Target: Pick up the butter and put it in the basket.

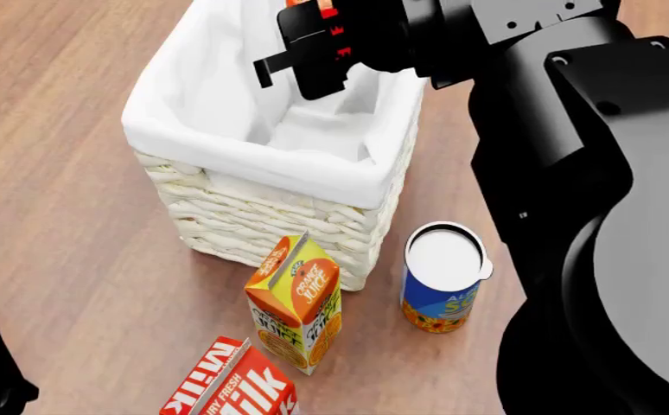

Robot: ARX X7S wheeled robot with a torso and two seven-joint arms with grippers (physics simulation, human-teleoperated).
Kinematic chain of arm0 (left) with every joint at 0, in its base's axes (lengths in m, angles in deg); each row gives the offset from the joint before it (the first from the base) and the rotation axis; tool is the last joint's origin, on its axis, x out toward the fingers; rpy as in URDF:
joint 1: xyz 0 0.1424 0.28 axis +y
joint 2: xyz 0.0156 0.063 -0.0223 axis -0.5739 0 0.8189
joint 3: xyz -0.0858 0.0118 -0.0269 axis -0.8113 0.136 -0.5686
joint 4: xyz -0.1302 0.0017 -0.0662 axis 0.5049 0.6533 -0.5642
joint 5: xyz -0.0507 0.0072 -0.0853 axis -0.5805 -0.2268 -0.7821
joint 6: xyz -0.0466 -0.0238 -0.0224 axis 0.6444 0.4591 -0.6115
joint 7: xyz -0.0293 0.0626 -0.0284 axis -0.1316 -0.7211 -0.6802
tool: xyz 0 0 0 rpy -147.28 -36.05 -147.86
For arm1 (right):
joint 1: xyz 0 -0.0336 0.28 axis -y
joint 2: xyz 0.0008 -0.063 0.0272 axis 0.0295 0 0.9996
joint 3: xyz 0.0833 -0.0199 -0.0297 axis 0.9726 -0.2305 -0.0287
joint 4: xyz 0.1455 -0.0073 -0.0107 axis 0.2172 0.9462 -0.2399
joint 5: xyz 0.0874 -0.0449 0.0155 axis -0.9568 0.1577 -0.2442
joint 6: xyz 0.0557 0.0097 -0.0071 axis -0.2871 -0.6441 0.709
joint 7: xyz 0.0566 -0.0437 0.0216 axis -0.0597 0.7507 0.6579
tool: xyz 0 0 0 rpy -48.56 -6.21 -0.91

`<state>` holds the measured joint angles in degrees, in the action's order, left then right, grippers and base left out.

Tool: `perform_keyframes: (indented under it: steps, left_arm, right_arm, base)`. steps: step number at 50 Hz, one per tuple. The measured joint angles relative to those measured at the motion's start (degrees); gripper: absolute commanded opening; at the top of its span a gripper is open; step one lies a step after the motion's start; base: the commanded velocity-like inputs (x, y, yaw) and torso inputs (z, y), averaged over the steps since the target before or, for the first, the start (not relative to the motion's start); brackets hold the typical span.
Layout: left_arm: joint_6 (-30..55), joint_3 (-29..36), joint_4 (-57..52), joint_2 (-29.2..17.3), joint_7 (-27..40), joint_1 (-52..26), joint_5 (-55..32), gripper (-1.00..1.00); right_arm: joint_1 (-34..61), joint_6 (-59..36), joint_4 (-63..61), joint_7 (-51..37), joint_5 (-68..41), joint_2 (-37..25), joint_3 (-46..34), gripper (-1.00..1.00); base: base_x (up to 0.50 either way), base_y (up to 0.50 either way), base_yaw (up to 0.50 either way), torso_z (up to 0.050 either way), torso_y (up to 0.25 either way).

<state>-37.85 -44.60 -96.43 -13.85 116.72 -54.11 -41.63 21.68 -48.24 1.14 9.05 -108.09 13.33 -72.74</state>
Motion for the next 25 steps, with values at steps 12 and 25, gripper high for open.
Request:
perform_keyframes:
  steps: [12, 25]
  left_arm:
    - [0.5, 0.1, -1.1, -0.4, 0.6, 0.7, -0.3, 1.00]
    - [0.9, -0.1, -2.6, -0.8, 1.3, 1.6, -0.8, 1.00]
  right_arm:
    - [-0.9, -0.8, 0.0, 1.1, 0.8, 0.0, 0.2, -1.00]
    - [-1.8, -0.6, -0.1, 1.9, 1.2, 0.0, 0.3, -1.00]
  base:
    - [0.00, 0.00, 0.00, 0.000, 0.001]
    - [0.00, 0.00, 0.00, 0.001, 0.001]
